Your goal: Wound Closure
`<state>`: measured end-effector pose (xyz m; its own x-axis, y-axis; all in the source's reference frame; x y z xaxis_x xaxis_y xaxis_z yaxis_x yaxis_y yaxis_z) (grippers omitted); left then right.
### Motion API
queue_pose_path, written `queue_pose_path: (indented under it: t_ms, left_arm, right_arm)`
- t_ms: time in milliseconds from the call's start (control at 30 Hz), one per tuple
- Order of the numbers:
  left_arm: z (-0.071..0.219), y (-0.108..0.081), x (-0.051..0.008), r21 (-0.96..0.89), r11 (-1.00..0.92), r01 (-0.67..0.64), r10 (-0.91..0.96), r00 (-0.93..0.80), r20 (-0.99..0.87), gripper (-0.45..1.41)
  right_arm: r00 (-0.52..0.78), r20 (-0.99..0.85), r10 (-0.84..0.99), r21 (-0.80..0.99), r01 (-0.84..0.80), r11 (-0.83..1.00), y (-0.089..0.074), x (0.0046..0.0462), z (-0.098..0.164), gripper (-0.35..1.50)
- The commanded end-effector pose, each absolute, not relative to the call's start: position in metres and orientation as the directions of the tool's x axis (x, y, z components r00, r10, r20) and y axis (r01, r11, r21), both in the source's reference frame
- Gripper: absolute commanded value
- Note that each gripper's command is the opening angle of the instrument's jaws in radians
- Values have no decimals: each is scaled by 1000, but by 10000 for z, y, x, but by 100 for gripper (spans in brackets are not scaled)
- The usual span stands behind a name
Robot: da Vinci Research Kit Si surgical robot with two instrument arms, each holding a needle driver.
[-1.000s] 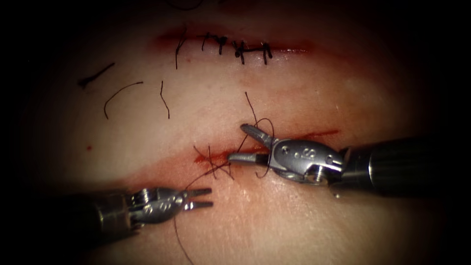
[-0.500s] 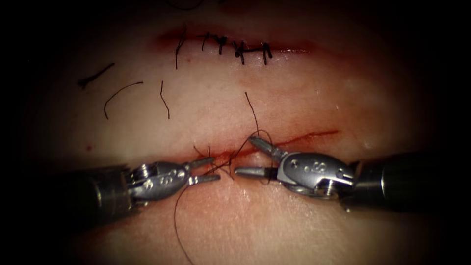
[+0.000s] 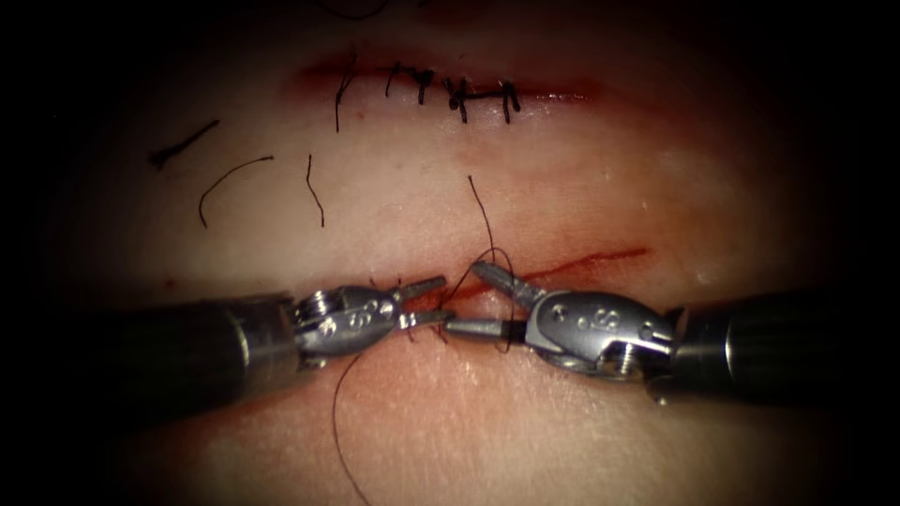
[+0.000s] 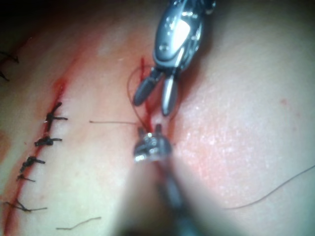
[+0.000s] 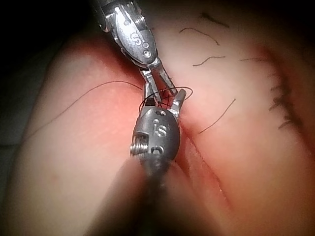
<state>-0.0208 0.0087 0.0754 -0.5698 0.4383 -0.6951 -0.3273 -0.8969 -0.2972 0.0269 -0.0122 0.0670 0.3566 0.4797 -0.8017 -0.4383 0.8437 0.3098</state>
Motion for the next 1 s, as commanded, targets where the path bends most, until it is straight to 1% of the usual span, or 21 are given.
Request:
queue_pose_path:
  t_ms: [33,433,500,533,567,633,667,900,1000]
  left_arm:
    - [764,85,-215,-299,-897,-326,438,-569,-696,29]
    - [786,85,-231,-305,-901,-308,431,-559,-708,27]
    - [790,86,-232,-307,-902,-304,430,-557,-711,10]
    - [791,86,-232,-306,-902,-304,429,-555,-713,-1]
    - [794,87,-232,-307,-903,-301,427,-557,-712,-18]
    - [797,86,-231,-308,-904,-296,425,-561,-711,-42]
    - [799,85,-231,-307,-905,-294,424,-560,-712,-45]
    - [799,82,-236,-308,-906,-292,423,-564,-709,-45]
    - [799,80,-239,-312,-906,-287,423,-569,-705,-45]
  right_arm:
    - [356,-801,482,314,-436,844,-129,275,675,110]
    - [351,-803,482,321,-428,845,-127,280,675,110]
    - [347,-805,482,326,-420,847,-127,282,673,110]
    - [347,-805,482,327,-420,847,-127,282,673,110]
    - [346,-805,482,328,-417,848,-128,283,672,110]
    - [345,-806,481,328,-416,848,-129,283,671,110]
    - [343,-807,481,331,-411,849,-129,284,671,110]
    - [337,-808,484,339,-406,849,-126,287,667,110]
    - [312,-818,484,340,-418,843,-122,287,663,108]
